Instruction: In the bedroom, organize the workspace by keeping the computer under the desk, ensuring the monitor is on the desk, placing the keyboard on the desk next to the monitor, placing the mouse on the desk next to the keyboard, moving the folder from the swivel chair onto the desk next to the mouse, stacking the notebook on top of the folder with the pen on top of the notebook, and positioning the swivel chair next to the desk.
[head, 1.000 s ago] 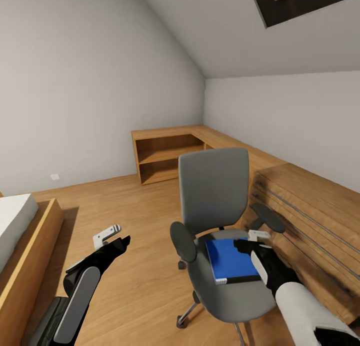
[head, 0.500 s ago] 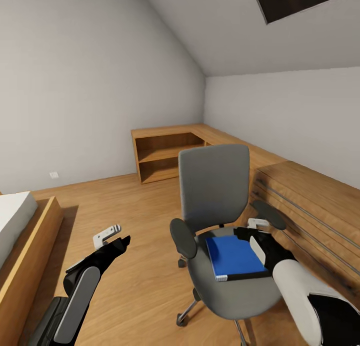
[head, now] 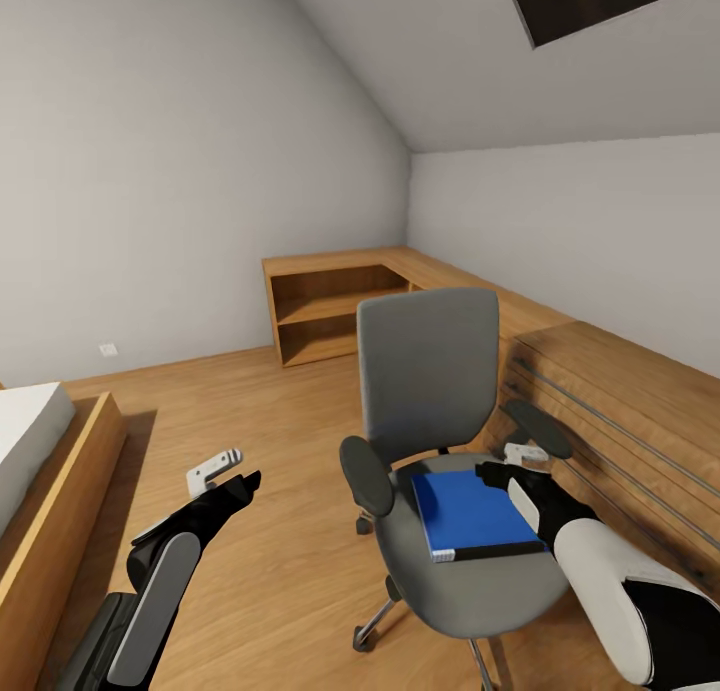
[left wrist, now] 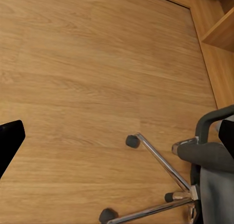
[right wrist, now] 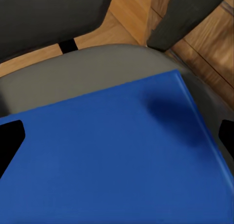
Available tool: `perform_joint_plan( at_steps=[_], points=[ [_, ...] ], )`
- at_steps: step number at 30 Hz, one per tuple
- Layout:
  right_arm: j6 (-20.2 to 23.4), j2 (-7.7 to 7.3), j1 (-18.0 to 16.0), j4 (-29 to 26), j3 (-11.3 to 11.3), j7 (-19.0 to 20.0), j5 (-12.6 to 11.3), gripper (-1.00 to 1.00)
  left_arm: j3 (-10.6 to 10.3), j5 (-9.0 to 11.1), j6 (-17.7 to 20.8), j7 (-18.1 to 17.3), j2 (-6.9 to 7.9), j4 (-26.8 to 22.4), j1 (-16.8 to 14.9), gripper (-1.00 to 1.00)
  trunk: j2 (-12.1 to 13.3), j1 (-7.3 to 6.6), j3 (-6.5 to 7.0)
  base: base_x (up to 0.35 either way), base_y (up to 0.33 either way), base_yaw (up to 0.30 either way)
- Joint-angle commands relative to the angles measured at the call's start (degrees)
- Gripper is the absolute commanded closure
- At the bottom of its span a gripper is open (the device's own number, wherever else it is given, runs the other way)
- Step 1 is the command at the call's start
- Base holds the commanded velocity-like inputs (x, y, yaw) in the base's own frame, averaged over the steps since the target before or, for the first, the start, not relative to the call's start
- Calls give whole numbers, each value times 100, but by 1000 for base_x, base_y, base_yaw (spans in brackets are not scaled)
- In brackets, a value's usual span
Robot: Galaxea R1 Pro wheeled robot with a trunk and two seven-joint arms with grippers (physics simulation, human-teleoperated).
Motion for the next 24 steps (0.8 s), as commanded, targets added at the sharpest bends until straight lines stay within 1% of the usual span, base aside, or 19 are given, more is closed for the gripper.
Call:
perform_joint_plan(
  at_steps=[1,4,8,14,20,24],
  points=[
    [27,1,-2,-11,-11,-15,-23,-100,-11,56,3,59,7,-7,-5,-100,-3,-1,-5,0,0,0],
    [20,5,-2,-10,-20,-16,-25,-100,-11,56,3,59,11,-7,-4,-100,-3,-1,-5,38,0,0],
    [8,8,-2,-4,-22,-16,-25,-100,-14,54,7,54,13,-7,-7,-100,-3,-1,-5,173,0,0],
    [4,9,-2,-7,-19,-16,-26,-100,-17,52,10,58,13,-7,-5,-100,-3,-1,-5,69,0,0],
    [0,13,-2,-5,-16,-16,-26,-100,-23,50,11,58,13,-4,-5,-100,-3,-1,-5,192,0,0],
    [-4,16,-2,-3,-17,-16,-26,-100,-23,54,17,53,13,0,-4,-100,-3,-1,-5,76,0,0]
  ],
)
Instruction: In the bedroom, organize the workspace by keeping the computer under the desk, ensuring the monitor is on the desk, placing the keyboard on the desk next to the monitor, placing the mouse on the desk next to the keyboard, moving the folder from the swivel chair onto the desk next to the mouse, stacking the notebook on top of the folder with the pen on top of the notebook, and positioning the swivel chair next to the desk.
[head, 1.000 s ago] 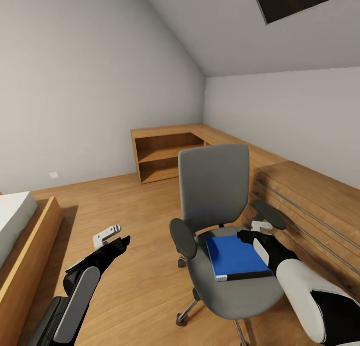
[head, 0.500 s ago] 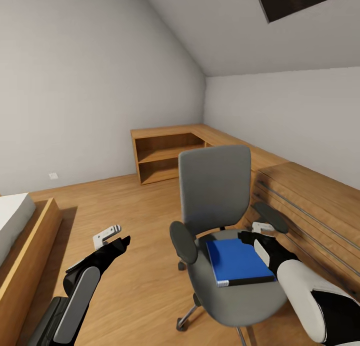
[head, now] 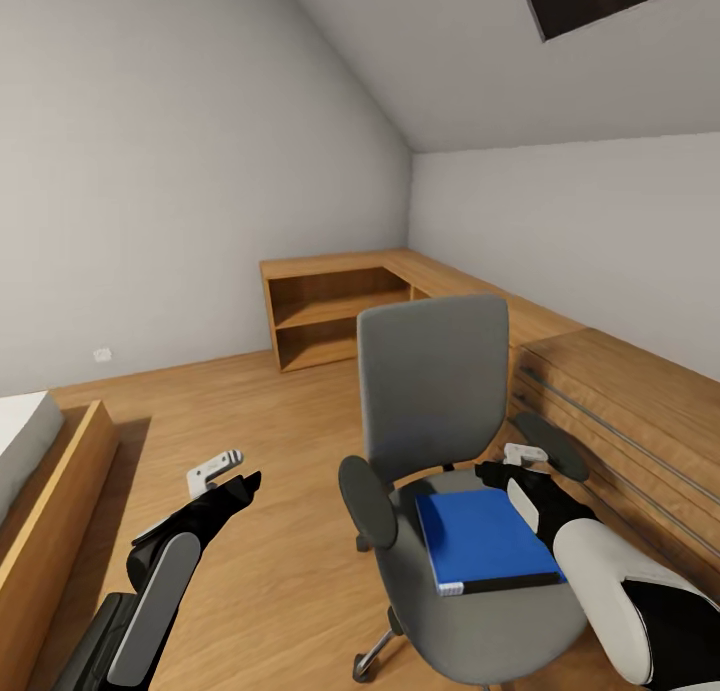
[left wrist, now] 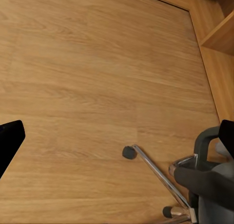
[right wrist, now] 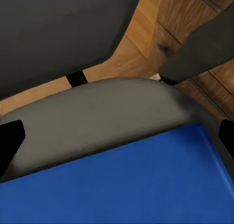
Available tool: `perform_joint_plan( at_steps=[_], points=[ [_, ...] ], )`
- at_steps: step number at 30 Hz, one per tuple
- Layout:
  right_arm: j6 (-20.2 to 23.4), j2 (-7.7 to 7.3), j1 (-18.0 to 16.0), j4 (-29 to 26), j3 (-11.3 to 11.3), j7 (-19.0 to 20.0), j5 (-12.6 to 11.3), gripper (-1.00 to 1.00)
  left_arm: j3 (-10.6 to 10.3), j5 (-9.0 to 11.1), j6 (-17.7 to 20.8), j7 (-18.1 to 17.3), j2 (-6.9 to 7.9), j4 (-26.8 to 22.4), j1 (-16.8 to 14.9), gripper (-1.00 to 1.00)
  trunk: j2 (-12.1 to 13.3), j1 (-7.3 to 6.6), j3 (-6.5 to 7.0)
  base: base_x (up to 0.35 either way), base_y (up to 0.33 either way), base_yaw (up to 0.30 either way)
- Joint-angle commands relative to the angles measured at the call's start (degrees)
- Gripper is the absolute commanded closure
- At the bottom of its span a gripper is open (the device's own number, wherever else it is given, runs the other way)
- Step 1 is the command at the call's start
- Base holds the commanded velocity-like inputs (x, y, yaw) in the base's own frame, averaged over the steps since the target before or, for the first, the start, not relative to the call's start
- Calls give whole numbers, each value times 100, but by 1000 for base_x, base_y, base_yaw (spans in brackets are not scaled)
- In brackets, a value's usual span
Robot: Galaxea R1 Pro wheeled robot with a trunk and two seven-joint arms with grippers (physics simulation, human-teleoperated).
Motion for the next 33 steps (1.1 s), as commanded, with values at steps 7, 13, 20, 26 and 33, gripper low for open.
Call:
perform_joint_plan(
  at_steps=[7,13,20,26,33],
  points=[
    [29,0,-1,-10,-6,-14,-22,-100,-13,51,0,57,5,-5,-5,-100,-3,0,-6,18,0,0],
    [29,1,-1,-10,-2,-14,-22,-100,-18,57,2,50,-2,-7,-5,-100,-3,0,-6,63,0,0],
    [29,-5,-1,-8,-2,-14,-22,-100,13,108,4,50,-3,-13,-5,-100,-123,66,-59,11,0,0],
    [29,-4,-1,-2,-2,-14,-22,-100,10,133,-2,56,-11,-14,-5,-100,-364,198,-167,1,0,0],
    [29,2,-1,-3,6,-14,-21,-100,0,137,-3,57,-12,-14,-5,-100,-644,351,-293,0,0,0]
  ],
)
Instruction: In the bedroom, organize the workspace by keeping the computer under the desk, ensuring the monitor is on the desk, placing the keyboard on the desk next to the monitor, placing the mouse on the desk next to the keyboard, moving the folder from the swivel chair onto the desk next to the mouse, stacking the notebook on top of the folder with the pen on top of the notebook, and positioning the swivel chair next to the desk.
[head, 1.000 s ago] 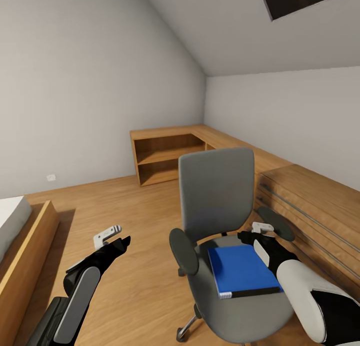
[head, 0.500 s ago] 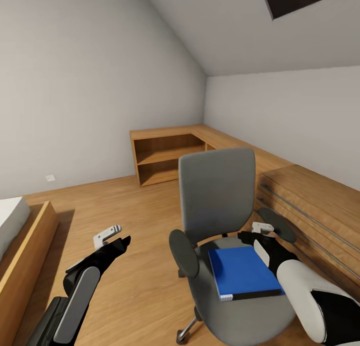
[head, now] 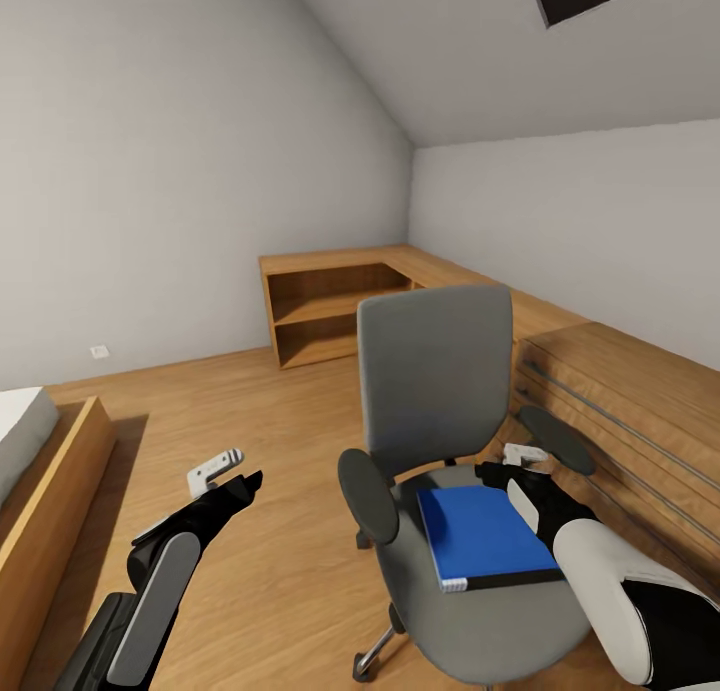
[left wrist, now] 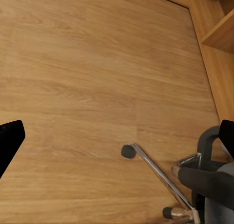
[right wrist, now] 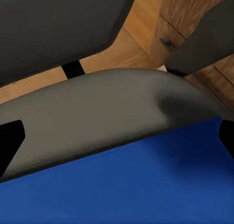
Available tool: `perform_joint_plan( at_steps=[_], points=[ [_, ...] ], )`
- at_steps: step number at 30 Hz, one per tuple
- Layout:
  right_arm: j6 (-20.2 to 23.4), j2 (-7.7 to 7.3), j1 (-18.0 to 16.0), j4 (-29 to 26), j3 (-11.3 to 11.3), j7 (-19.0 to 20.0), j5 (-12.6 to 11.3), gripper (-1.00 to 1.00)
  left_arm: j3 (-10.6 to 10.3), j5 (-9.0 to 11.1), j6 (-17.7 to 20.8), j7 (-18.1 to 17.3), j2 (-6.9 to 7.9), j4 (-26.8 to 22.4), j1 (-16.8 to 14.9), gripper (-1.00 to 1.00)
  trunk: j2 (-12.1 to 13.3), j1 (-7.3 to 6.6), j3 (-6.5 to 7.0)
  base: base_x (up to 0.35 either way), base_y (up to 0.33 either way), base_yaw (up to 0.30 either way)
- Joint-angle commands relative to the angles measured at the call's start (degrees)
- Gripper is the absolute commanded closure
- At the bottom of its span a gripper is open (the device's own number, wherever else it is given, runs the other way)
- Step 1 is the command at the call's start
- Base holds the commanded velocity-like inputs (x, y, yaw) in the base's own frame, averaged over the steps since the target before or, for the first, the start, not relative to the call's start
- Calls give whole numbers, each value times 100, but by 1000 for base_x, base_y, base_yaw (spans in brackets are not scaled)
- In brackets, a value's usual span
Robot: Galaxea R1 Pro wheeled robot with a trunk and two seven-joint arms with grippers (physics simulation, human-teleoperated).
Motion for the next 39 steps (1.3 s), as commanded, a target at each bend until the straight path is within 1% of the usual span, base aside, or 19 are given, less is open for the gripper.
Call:
perform_joint_plan(
  at_steps=[1,4,5,6,10,14,15,16,17,20,29,38,39],
  points=[
    [29,2,-2,-13,-8,-14,-20,-100,-13,56,2,59,5,-7,-5,-100,-4,0,-6,0,0,0],
    [-8,2,-2,-16,-6,-16,-11,-100,-21,56,2,59,5,-7,-5,-100,-4,0,-6,0,0,0],
    [-114,4,2,-11,3,-16,5,-100,-24,56,2,59,5,-7,-5,-100,-4,0,-6,0,0,0],
    [-308,8,5,-5,18,-8,29,-100,-29,56,2,59,5,-7,-5,-100,-4,0,-6,0,0,0],
    [-436,6,7,-7,38,10,61,-100,-35,56,2,59,5,-7,-5,-100,-4,0,-6,0,0,0],
    [-469,-1,7,-9,43,126,238,-100,-36,56,2,59,5,-7,-5,-100,-4,0,-6,0,0,0],
    [-470,-8,7,-9,44,257,306,-100,-36,56,2,59,5,-7,-5,-100,-4,0,-6,0,0,0],
    [-472,-32,7,-9,42,1035,423,-100,-37,56,2,59,5,-7,-7,-100,-4,0,-6,0,0,0],
    [-474,-44,7,-10,41,1271,439,-100,-37,56,2,59,5,-7,-6,-100,-4,0,-6,0,0,0],
    [-477,-83,7,-10,44,1536,457,-100,-37,56,2,59,5,-7,-5,-100,-4,0,-6,0,0,0],
    [-473,-124,7,-10,45,1720,467,-100,-32,56,2,59,5,-7,-5,-100,-4,0,-6,0,0,0],
    [-476,-129,7,-9,45,1742,470,-100,-35,56,2,59,5,-7,-5,-100,-4,0,-6,0,0,0],
    [-476,-131,7,-9,45,1742,470,-100,-36,56,2,59,5,-7,-5,-100,-44,22,-24,0,0,0]
  ],
)
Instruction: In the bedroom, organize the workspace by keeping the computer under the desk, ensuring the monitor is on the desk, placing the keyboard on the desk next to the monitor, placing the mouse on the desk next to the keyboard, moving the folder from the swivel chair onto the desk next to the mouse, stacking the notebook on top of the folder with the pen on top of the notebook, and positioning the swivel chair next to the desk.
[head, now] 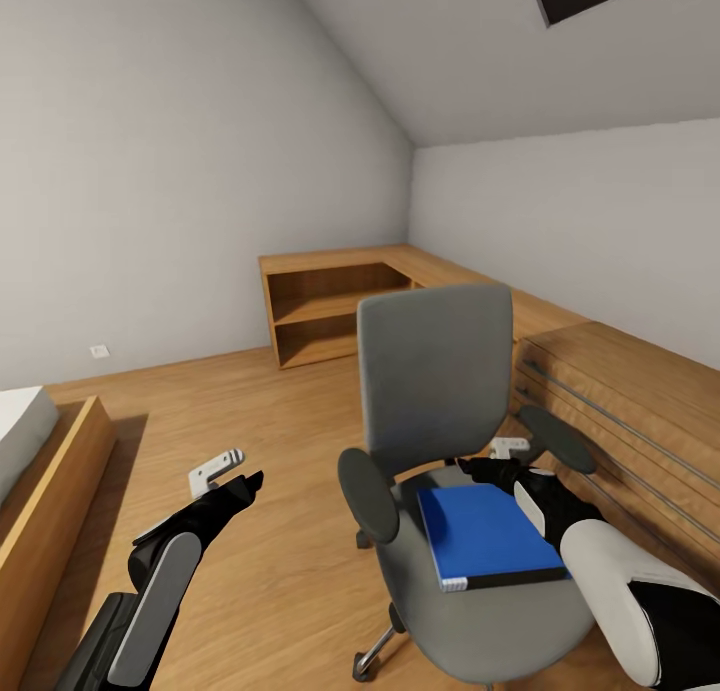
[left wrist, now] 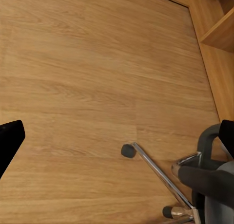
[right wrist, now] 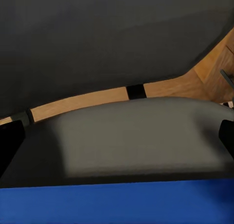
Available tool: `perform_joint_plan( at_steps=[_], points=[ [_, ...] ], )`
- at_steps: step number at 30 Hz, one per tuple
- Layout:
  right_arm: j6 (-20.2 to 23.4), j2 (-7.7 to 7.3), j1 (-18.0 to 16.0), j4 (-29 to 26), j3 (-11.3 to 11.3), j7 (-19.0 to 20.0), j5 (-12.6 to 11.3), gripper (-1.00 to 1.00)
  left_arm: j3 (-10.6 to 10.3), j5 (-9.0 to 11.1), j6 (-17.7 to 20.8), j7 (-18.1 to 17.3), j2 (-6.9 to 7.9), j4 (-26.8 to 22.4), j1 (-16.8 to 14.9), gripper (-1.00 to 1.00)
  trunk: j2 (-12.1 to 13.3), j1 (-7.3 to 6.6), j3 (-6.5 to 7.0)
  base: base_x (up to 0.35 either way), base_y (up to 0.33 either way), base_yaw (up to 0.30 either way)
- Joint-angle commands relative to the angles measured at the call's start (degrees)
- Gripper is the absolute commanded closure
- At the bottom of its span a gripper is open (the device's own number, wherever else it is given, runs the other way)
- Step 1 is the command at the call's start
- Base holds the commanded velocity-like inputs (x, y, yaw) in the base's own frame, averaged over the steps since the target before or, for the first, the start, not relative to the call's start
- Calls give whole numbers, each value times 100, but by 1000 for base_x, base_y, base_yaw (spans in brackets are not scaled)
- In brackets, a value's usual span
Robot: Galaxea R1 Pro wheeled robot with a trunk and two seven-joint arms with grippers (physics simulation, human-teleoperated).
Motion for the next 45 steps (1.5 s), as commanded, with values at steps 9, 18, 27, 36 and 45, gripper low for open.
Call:
perform_joint_plan(
  at_steps=[9,18,27,36,45],
  points=[
    [34,4,-2,-12,-48,38,24,-100,-12,56,2,59,0,-8,-5,-100,-365,198,-168,0,0,0],
    [34,4,-1,-12,-48,37,24,-100,-12,56,2,59,0,-7,-5,-100,-686,373,-311,0,0,0],
    [29,4,3,-12,-48,37,24,-100,-17,59,2,59,-3,10,-6,-100,-686,373,-311,0,0,0],
    [29,4,7,-20,-48,37,25,-100,-133,54,2,51,-4,35,-5,-100,-686,373,-311,117,0,0],
    [46,4,4,-28,-46,18,31,-100,-159,56,2,57,-4,32,-5,-100,-686,373,-311,39,0,0]
  ],
)
